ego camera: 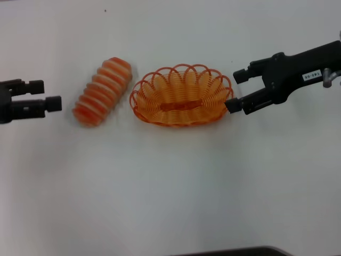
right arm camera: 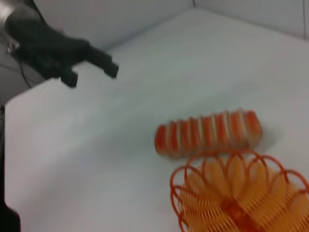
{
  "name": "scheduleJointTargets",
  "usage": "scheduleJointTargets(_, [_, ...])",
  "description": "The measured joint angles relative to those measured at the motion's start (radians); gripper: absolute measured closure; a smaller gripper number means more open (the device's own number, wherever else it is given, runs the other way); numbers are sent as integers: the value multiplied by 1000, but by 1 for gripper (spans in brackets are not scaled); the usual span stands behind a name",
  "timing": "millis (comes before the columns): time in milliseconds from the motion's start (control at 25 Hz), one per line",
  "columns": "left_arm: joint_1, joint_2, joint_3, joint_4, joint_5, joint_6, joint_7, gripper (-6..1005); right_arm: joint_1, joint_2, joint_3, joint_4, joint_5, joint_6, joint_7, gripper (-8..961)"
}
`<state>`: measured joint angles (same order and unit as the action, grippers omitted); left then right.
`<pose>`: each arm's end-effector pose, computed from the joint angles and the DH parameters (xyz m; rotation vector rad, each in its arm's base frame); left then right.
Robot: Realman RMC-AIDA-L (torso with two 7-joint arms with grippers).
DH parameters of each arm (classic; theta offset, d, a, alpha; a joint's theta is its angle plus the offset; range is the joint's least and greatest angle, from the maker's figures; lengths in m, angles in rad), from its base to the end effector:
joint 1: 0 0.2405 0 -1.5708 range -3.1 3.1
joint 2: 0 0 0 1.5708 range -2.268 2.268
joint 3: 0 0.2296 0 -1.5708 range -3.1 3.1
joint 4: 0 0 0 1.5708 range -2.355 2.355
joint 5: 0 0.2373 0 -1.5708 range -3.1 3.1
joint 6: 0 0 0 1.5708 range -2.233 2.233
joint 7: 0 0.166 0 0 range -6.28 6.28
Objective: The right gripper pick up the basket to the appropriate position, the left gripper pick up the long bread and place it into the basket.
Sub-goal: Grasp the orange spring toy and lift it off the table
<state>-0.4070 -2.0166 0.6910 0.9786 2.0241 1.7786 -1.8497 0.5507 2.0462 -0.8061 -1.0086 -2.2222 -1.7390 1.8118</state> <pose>-0.2585 0.3233 0.0727 -2.6987 -1.0141 -0.6160 0.2250 0.3492 0.0389 -2.9043 0.7890 0.2695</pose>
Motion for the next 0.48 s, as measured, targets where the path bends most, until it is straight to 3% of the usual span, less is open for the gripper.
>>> scheduleJointTargets(120, [-32, -29, 4, 52, 67, -66, -83, 130, -2, 5, 1, 9, -20, 17, -1, -2])
scheduleJointTargets(360, [-108, -127, 29, 94, 218, -284, -152, 130, -9, 11, -3, 37, -36, 77, -3, -2])
scheduleJointTargets(480, [-119, -146, 93, 71, 222, -378, -143, 130, -10, 12, -4, 45, -37, 86, -3, -2])
